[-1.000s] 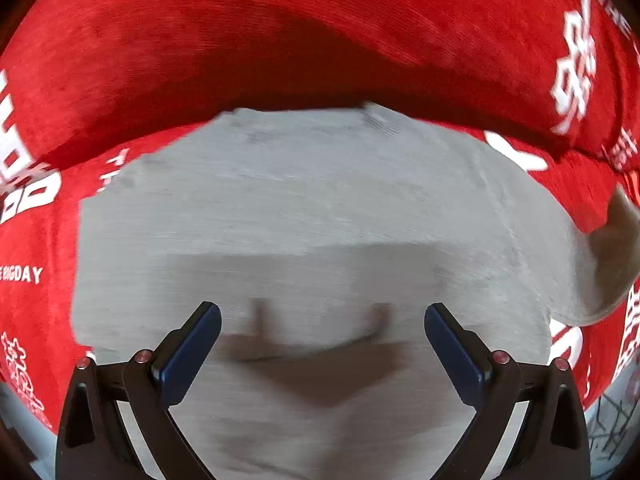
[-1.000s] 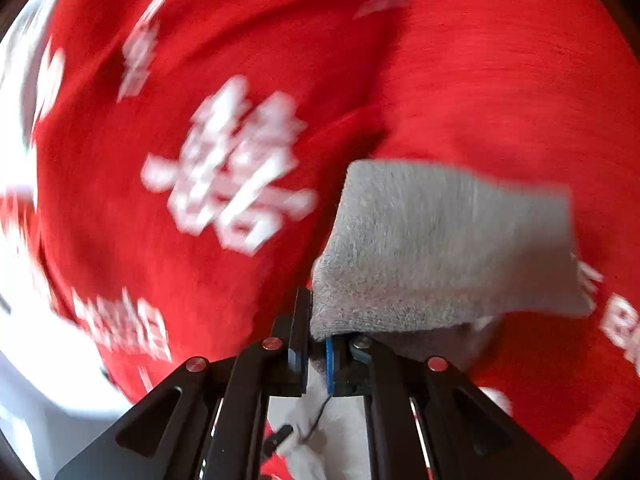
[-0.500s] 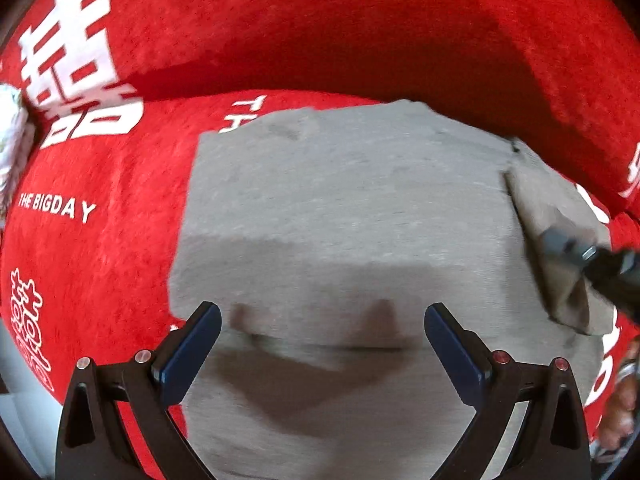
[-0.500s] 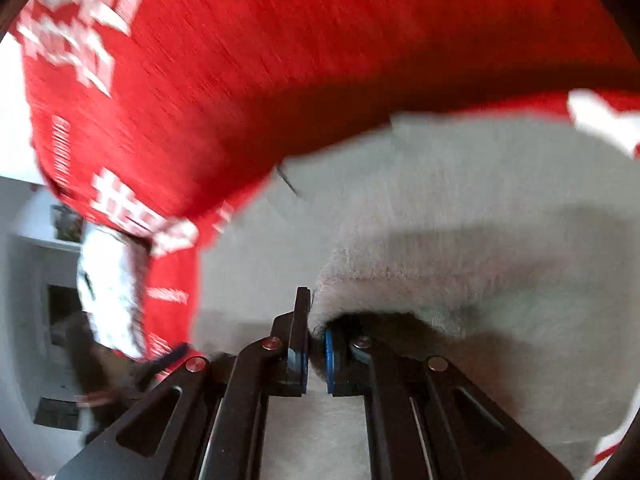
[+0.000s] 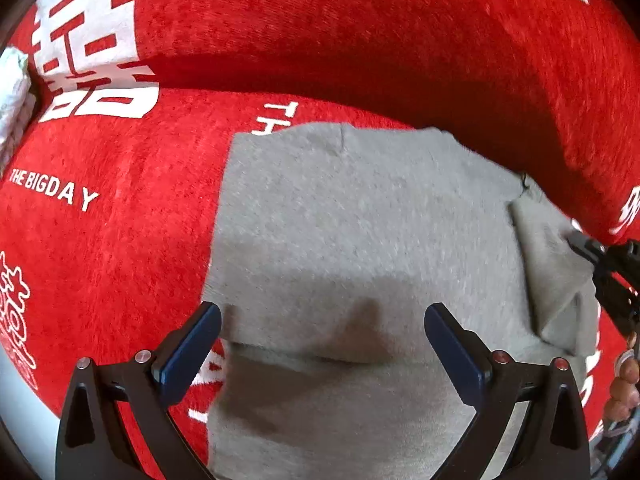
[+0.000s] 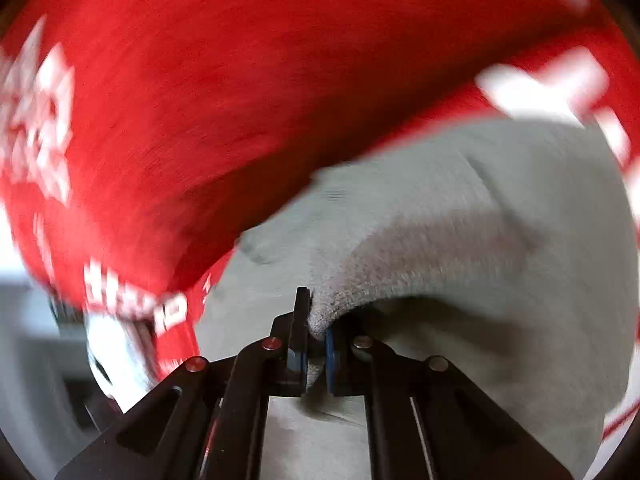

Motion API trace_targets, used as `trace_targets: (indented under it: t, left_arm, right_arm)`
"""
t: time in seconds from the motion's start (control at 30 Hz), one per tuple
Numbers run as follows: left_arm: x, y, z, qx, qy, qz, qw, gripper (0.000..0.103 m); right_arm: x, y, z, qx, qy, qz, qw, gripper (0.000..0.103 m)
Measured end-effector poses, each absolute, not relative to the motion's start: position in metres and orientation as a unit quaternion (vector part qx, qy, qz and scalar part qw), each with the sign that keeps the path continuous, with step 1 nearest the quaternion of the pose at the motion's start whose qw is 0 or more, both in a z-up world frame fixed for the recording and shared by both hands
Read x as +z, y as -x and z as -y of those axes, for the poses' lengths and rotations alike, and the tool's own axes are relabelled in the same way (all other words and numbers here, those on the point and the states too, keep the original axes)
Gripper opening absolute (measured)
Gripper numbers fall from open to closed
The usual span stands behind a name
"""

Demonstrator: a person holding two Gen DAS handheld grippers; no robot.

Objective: Fold small clothes

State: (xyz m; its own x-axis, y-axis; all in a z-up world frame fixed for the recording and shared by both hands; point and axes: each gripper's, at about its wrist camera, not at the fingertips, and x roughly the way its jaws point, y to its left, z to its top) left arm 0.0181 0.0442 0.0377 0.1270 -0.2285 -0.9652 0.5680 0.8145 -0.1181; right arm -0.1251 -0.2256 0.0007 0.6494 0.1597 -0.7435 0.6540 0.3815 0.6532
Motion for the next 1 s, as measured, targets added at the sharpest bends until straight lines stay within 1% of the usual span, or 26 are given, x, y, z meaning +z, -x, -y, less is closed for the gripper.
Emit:
trace_targets:
  t: [0.07,0.13,0.23,0.3,0.37,0.4,0.43,0.47,0.53,0.7,0.8,0.83,0.87,0.9,0.97,1.0]
  left_arm:
    - [0.039,-0.024,-0.047,-0.273,-0.131,-0.603,0.738,0.102]
    - [0.04,-0.03,-0.05,-0.273,-0.12,-0.605,0.738,0.102]
    - [0.04,-0.035,-0.052,-0.275,-0.103,-0.609,0.736,0.102]
    - [0.037,-0.037,-0.052,-0.278,-0.099,-0.614,0.733,0.102]
    - [0.031,-0.037,-0.049,-0.281,-0.098,-0.621,0.726,0.102]
    - [0.029,-0.036,-0.048,-0.284,-0.096,-0.625,0.721,0.102]
    - [0.026,-0.035,-0.046,-0.286,-0.095,-0.628,0.717,0.102]
    - [0.024,-0.035,-0.044,-0.288,-0.094,-0.631,0.714,0.102]
    - [0.021,-0.033,-0.039,-0.293,-0.095,-0.636,0.708,0.102]
    - [0.018,-0.028,-0.024,-0.317,-0.087,-0.649,0.686,0.102]
    - [0.011,-0.027,-0.015,-0.319,-0.082,-0.663,0.672,0.102]
    - [0.009,-0.028,-0.014,-0.312,-0.079,-0.666,0.673,0.099]
    - [0.008,-0.029,-0.014,-0.306,-0.074,-0.667,0.675,0.083]
    - [0.008,-0.031,-0.014,-0.3,-0.075,-0.668,0.676,0.072]
    - [0.009,-0.034,-0.013,-0.283,-0.09,-0.665,0.685,0.027]
    - [0.01,-0.038,-0.015,-0.279,-0.089,-0.666,0.686,0.022]
  right_arm:
    - [0.012,0.086,0.196,-0.113,-0.465,-0.424,0.768,0.007]
    - [0.011,0.062,0.168,-0.079,-0.418,-0.461,0.779,0.007]
    - [0.0,0.047,0.134,-0.042,-0.369,-0.511,0.776,0.007]
    - [-0.013,0.047,0.12,-0.028,-0.348,-0.543,0.764,0.01]
    - [-0.018,0.055,0.113,-0.029,-0.331,-0.564,0.756,0.011]
    - [-0.018,0.06,0.113,-0.027,-0.334,-0.561,0.757,0.013]
    - [-0.016,0.068,0.117,-0.029,-0.342,-0.558,0.755,0.02]
    - [-0.014,0.077,0.122,-0.033,-0.353,-0.553,0.754,0.031]
    - [-0.009,0.106,0.138,-0.049,-0.387,-0.537,0.748,0.044]
    - [-0.013,0.179,0.17,-0.109,-0.485,-0.508,0.703,0.046]
    - [-0.025,0.239,0.19,-0.161,-0.566,-0.47,0.658,0.046]
    - [-0.029,0.253,0.195,-0.176,-0.587,-0.454,0.647,0.046]
    - [-0.034,0.273,0.202,-0.196,-0.619,-0.426,0.63,0.046]
    - [-0.038,0.289,0.208,-0.21,-0.644,-0.4,0.618,0.046]
    - [-0.045,0.313,0.218,-0.235,-0.691,-0.341,0.592,0.046]
    - [-0.049,0.32,0.223,-0.246,-0.706,-0.317,0.583,0.046]
